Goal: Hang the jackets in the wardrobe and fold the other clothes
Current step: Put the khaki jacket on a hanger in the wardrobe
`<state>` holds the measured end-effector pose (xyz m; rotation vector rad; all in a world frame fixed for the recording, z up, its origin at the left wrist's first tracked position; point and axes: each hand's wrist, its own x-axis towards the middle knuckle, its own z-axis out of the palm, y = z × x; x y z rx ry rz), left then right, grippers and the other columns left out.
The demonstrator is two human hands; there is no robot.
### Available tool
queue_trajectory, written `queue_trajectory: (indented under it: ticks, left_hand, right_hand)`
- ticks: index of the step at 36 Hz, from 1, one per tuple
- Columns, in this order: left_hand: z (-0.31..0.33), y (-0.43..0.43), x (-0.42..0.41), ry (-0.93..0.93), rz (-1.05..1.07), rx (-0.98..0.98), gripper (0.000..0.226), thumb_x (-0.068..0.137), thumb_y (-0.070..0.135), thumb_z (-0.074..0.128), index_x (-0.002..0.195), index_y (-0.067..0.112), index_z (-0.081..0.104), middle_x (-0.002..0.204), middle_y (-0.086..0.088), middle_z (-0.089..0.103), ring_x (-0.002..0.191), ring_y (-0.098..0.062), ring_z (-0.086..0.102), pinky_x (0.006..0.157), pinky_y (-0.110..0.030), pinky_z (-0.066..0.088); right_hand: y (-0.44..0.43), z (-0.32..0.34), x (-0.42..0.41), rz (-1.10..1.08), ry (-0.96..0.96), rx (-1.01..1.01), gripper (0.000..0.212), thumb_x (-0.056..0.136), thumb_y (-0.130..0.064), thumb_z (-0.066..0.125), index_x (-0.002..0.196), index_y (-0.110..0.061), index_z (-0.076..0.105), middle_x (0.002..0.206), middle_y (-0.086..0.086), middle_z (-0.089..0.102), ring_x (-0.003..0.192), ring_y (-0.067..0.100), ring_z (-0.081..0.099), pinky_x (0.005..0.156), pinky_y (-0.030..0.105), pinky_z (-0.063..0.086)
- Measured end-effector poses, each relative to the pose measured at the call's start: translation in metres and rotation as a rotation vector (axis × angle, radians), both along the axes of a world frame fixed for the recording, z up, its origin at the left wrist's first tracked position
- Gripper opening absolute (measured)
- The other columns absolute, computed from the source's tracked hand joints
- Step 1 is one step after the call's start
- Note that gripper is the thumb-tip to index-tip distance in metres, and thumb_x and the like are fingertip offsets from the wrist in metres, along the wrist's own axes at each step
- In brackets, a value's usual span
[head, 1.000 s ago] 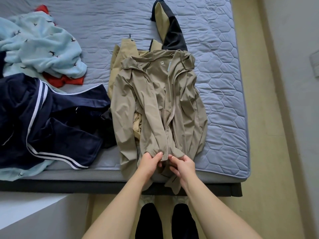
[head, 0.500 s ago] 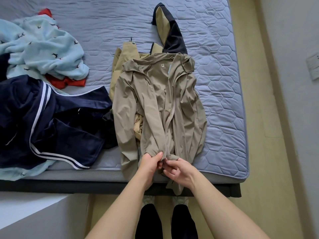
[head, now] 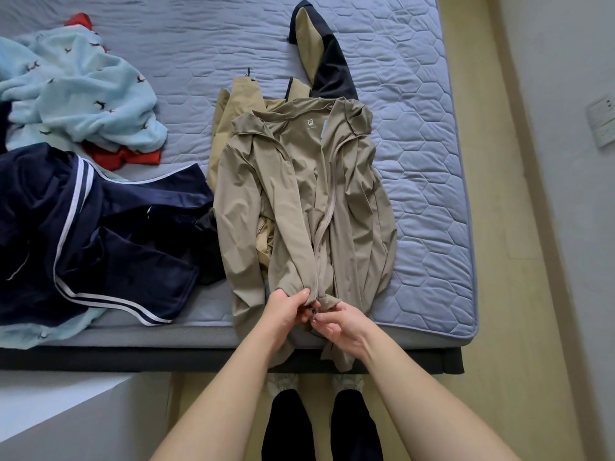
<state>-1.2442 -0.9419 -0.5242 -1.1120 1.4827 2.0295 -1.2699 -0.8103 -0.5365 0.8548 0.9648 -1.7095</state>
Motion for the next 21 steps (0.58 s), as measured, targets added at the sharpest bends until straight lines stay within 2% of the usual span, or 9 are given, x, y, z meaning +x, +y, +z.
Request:
queue_trajectory:
  ticks: [4,7,11,13,14,16,18,21]
  left_hand:
    - [-0.009,-0.004,0.005,0.039,-0.122,-0.202,0.019,0.095,0.009,0.054,0.082,0.003,0.066,0.068,-0.009,0.067,0.055,-0.016,0.057,0.056,-0.027,0.047]
    - [-0.016,-0.005,0.01,0.043,-0.097,-0.216,0.012,0.093,0.009,0.057,0.098,0.004,0.067,0.084,-0.012,0.069,0.074,-0.021,0.064,0.071,-0.032,0.052]
    - [-0.017,-0.006,0.014,0.059,-0.137,-0.246,0.019,0.093,0.009,0.056,0.1,-0.005,0.067,0.091,-0.016,0.071,0.084,-0.027,0.066,0.079,-0.034,0.053]
    - [-0.015,-0.008,0.014,0.065,-0.158,-0.237,0.021,0.094,0.008,0.055,0.103,-0.006,0.067,0.096,-0.02,0.071,0.092,-0.03,0.066,0.087,-0.037,0.052]
    - [-0.013,-0.008,0.014,0.06,-0.173,-0.225,0.021,0.094,0.009,0.056,0.105,-0.005,0.066,0.097,-0.02,0.07,0.092,-0.029,0.066,0.087,-0.036,0.052]
    - [-0.012,-0.009,0.014,0.046,-0.213,-0.183,0.018,0.093,0.011,0.058,0.104,0.0,0.068,0.09,-0.013,0.072,0.081,-0.019,0.066,0.076,-0.029,0.052]
    - [-0.009,-0.009,0.016,0.034,-0.2,-0.105,0.014,0.092,0.011,0.061,0.101,0.004,0.068,0.076,-0.004,0.069,0.061,-0.007,0.061,0.059,-0.019,0.048]
    - [-0.01,-0.012,0.02,0.006,-0.08,0.011,0.007,0.088,0.008,0.065,0.091,0.003,0.063,0.062,-0.002,0.055,0.047,-0.008,0.043,0.05,-0.018,0.04]
  right_hand:
    - [0.001,0.0,0.001,-0.018,-0.005,0.03,0.018,0.082,0.012,0.063,0.099,0.007,0.06,0.084,0.019,0.072,0.074,0.024,0.072,0.063,0.026,0.058]
    - [0.003,0.002,0.001,0.111,0.053,0.112,0.01,0.082,0.003,0.068,0.091,-0.001,0.066,0.082,0.012,0.074,0.072,0.018,0.071,0.061,0.024,0.056]
    - [0.005,0.002,0.0,0.231,0.071,0.153,0.01,0.088,-0.003,0.059,0.092,-0.011,0.064,0.083,0.001,0.074,0.079,0.012,0.069,0.065,0.025,0.05]
    - [0.005,0.004,0.0,0.267,0.038,0.165,0.009,0.092,-0.016,0.054,0.091,-0.016,0.063,0.082,-0.003,0.074,0.082,0.011,0.067,0.066,0.026,0.045]
    - [0.004,0.004,0.0,0.273,0.026,0.175,0.012,0.094,-0.024,0.053,0.09,-0.018,0.063,0.081,-0.005,0.074,0.083,0.011,0.066,0.067,0.026,0.043]
    - [0.004,0.004,0.001,0.262,0.019,0.196,0.015,0.094,-0.034,0.056,0.093,-0.021,0.062,0.081,-0.004,0.072,0.083,0.012,0.064,0.067,0.027,0.043]
    - [0.004,0.003,0.001,0.225,0.001,0.205,0.012,0.093,-0.032,0.058,0.094,-0.021,0.062,0.084,-0.003,0.07,0.082,0.013,0.063,0.064,0.026,0.042]
    - [0.003,0.001,0.002,0.146,-0.011,0.171,0.008,0.093,-0.025,0.06,0.088,-0.018,0.062,0.072,-0.004,0.068,0.069,0.009,0.06,0.051,0.02,0.039]
